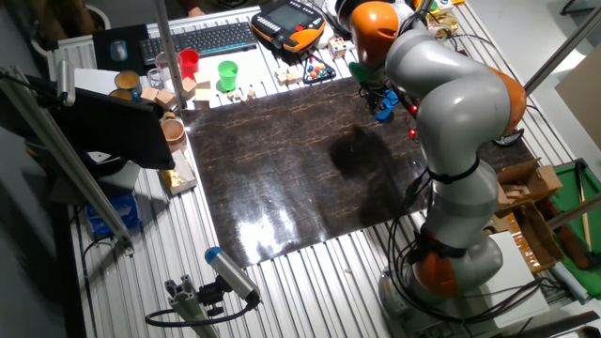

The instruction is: Pick up the cup

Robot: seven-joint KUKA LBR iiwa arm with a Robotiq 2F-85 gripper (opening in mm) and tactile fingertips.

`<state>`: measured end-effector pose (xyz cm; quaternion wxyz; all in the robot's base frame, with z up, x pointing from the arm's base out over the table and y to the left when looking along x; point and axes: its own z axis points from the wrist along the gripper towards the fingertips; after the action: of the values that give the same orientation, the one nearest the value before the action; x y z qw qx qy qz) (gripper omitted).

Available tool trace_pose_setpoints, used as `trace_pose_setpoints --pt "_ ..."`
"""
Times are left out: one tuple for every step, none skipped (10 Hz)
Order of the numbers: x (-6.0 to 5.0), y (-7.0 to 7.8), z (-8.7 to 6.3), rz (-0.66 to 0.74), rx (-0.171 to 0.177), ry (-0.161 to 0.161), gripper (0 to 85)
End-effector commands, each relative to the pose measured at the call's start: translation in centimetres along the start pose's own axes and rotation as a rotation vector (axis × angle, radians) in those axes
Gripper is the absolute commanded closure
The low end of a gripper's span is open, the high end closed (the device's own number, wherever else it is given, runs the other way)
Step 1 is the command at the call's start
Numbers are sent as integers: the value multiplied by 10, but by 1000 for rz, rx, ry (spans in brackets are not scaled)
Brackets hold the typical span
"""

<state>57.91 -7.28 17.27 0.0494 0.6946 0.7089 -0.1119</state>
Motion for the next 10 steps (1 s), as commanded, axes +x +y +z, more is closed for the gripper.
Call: trace_pose_setpoints --pt "0 0 0 -11 -4 0 843" --pt "0 0 0 -37 0 15 843" --pt "0 0 0 -69 8 32 843" --pt "0 0 0 -95 14 59 843" --pt "0 0 0 -121 8 63 843" --pt "0 0 0 -143 -13 37 843" --pt "0 0 0 -153 -24 20 843" --pt "0 0 0 -157 -25 23 843" --pt "0 0 0 -159 -14 38 843" --pt "0 0 0 -159 -15 29 843"
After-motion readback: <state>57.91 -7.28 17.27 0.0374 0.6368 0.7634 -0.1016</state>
